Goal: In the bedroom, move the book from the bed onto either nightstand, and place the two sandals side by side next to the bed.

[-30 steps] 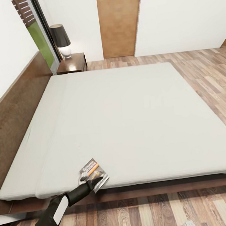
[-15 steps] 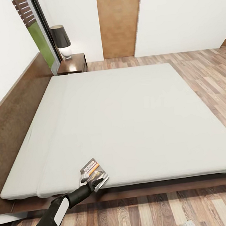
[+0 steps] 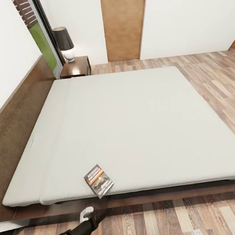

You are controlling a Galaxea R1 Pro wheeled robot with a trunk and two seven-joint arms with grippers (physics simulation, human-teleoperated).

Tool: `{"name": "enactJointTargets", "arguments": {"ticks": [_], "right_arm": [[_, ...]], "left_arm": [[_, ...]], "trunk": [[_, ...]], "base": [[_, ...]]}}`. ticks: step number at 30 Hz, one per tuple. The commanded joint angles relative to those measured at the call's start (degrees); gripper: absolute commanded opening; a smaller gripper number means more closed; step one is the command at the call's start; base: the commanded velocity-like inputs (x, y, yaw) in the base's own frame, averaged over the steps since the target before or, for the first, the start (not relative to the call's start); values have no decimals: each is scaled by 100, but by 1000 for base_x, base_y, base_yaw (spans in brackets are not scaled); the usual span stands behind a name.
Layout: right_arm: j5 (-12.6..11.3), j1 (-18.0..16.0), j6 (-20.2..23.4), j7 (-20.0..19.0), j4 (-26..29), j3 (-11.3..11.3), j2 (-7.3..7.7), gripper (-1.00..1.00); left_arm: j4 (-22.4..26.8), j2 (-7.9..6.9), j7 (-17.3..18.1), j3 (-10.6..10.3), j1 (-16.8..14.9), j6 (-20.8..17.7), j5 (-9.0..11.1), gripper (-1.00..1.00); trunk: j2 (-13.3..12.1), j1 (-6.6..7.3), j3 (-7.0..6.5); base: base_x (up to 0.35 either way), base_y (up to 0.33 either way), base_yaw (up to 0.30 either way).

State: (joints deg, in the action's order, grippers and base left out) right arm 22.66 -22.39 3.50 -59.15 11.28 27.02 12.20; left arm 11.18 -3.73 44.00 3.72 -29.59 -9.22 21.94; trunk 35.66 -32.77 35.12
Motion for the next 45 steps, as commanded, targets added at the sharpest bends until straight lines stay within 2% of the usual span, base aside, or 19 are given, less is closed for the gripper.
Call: {"name": "enactJointTargets", "arguments": {"ticks": [1,4,7,9,19,27,32,36,37,38,39,40,42,43,45], "right_arm": [[37,-3,37,-30,5,49,-2,100],[37,-3,37,-27,5,49,-4,100],[37,-3,37,-22,5,49,-1,100],[37,-3,37,-20,3,49,-1,100],[37,-3,37,-18,5,49,-3,100],[37,-3,36,-22,-11,41,0,100],[31,-2,30,3,3,48,-66,100],[21,-1,33,197,33,63,-156,100],[14,-2,36,237,47,64,-199,100],[9,-2,40,261,67,65,-314,100],[6,-2,40,276,84,69,-497,100],[5,-2,39,283,95,70,-601,100],[3,-2,38,299,162,76,-1017,100],[3,-2,38,301,192,78,-1105,100],[-5,-9,37,305,346,82,-1385,100]], "left_arm": [[-182,-20,24,43,-3,81,3,100],[-656,-45,19,42,-3,739,-3,100],[-843,-48,14,41,-3,1115,-1,100],[-887,-48,13,44,-3,1205,1,100],[-933,-49,20,42,-3,1298,9,100],[-934,-49,12,41,-3,1300,12,100],[-934,-49,17,41,-3,1291,12,100],[-934,-49,20,41,-3,1291,12,100],[-934,-49,21,43,-3,1291,12,100],[-934,-49,21,46,-3,1291,13,100],[-934,-49,26,47,-3,1291,16,100],[-934,-51,30,49,-3,1291,17,100],[-934,-58,46,58,-3,1291,19,100],[-934,-60,50,60,-3,1291,19,100],[-932,-68,63,68,-3,1289,25,100]], "trunk": [[-36,21,-14],[-157,87,-68],[-197,109,-86],[-197,109,-86],[-197,109,-86],[-197,109,-86],[-197,109,-86],[-197,109,-86],[-197,109,-86],[-197,109,-86],[-197,109,-86],[-197,109,-86],[-197,109,-86],[-197,109,-86],[-197,109,-86]], "base": [[0,0,0],[0,0,5],[0,0,70],[0,0,163],[0,0,228],[0,0,39],[0,0,0],[0,0,0],[0,0,0],[0,0,0],[0,0,0],[0,0,0],[0,0,0],[0,0,0],[0,0,0]]}}
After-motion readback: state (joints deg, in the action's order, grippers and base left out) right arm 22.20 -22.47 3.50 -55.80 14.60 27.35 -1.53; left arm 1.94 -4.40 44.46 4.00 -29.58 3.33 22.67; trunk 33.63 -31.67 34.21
